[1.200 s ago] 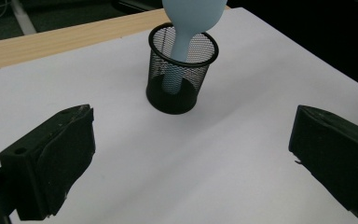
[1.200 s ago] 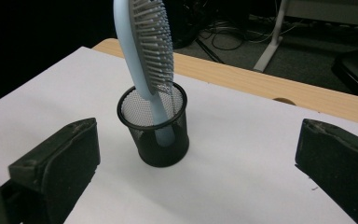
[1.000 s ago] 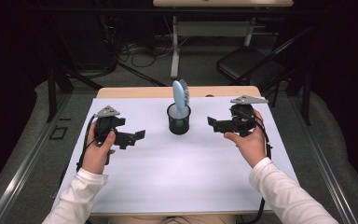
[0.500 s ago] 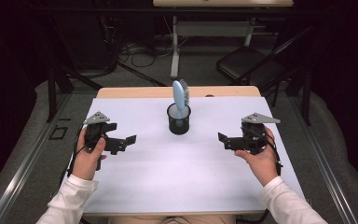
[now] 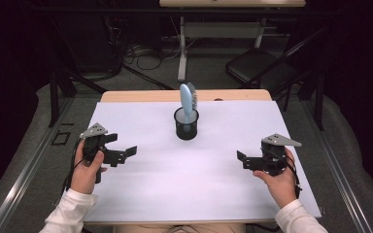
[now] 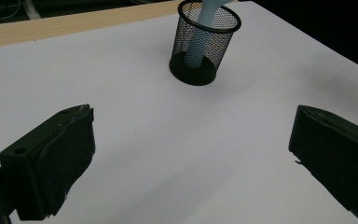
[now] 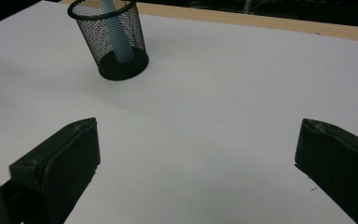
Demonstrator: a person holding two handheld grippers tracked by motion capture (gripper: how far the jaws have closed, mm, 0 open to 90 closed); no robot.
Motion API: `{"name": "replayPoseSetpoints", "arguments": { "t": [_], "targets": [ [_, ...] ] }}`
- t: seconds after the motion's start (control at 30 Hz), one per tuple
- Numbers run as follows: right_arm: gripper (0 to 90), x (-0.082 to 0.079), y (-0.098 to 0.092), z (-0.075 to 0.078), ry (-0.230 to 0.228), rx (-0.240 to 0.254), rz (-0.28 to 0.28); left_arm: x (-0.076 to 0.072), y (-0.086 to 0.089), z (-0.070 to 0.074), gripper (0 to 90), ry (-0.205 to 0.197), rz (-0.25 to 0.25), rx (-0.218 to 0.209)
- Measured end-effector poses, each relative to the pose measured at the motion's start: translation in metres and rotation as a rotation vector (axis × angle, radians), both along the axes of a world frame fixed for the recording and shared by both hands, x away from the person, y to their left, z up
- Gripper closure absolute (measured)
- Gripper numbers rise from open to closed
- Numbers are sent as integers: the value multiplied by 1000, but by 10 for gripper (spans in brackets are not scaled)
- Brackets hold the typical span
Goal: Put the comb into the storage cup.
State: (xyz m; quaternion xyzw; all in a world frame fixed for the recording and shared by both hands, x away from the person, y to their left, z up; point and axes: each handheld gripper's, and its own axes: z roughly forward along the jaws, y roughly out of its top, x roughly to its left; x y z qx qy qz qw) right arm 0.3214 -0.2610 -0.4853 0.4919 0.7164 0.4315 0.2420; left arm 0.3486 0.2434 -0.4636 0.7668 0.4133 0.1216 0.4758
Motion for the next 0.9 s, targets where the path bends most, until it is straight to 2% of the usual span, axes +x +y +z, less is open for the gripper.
{"name": "replayPoseSetpoints", "arguments": {
  "t": [0.07, 0.3, 0.5, 0.67, 0.9],
  "targets": [
    [0, -4, -2, -4, -6, -13, -5, -2, 3, -3, 5, 4, 9, -5],
    [1, -17, -10, -15, -8, -4, -40, -9, 13, -12, 5, 1, 19, 0],
    [3, -25, -15, -28, 17, 17, -70, -15, 19, -21, 6, -4, 32, -8],
    [4, -27, -17, -38, 29, 22, -83, -18, 21, -27, 6, -17, 24, -12],
    [4, -29, -19, -45, 24, 26, -81, -20, 21, -35, 6, -21, 23, -25]
  ]
}}
